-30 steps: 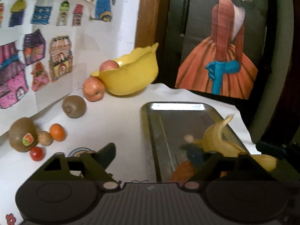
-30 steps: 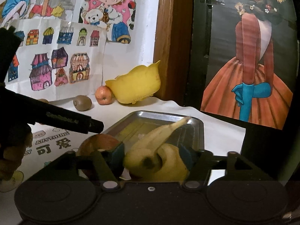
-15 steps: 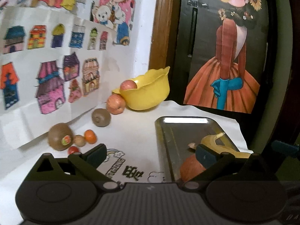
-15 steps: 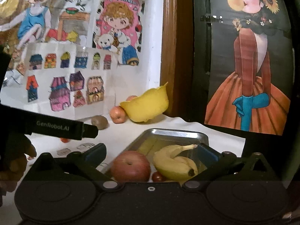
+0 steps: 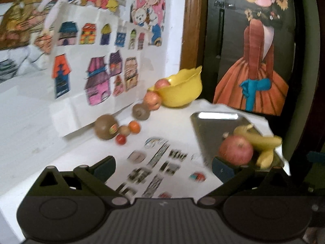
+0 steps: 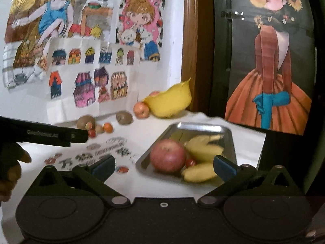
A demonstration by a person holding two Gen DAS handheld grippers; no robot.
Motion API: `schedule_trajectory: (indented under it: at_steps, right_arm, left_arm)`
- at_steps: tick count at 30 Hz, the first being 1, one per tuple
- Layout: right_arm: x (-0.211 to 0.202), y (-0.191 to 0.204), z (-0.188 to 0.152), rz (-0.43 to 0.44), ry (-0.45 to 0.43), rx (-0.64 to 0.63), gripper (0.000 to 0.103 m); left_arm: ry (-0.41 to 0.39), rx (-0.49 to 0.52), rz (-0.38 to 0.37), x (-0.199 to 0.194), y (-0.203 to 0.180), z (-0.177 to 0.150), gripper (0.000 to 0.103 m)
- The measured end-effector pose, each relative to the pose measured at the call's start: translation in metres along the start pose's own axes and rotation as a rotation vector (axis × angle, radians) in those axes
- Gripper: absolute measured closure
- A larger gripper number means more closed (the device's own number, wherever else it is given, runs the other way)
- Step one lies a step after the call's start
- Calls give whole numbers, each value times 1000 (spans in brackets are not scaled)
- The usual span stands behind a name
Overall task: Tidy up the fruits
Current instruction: 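Move both open tools back toward the row of fruit by the wall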
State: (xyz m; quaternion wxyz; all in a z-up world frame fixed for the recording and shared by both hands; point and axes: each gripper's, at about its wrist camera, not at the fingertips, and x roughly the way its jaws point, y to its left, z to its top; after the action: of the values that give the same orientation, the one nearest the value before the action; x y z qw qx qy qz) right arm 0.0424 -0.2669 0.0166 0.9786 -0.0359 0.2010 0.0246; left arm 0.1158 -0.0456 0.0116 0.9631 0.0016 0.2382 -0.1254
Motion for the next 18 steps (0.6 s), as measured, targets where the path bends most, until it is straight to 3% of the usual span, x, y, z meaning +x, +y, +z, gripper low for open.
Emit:
schedule_trajectory:
  at_steps: [8, 18]
  right_arm:
    - [-4, 40, -9, 52, 135, -7, 1]
    - [7, 99, 17, 95, 103, -181, 1]
  left_arm:
    - [29, -31, 76, -33, 49, -27, 0]
    - [12, -60, 190, -60, 100, -30, 0]
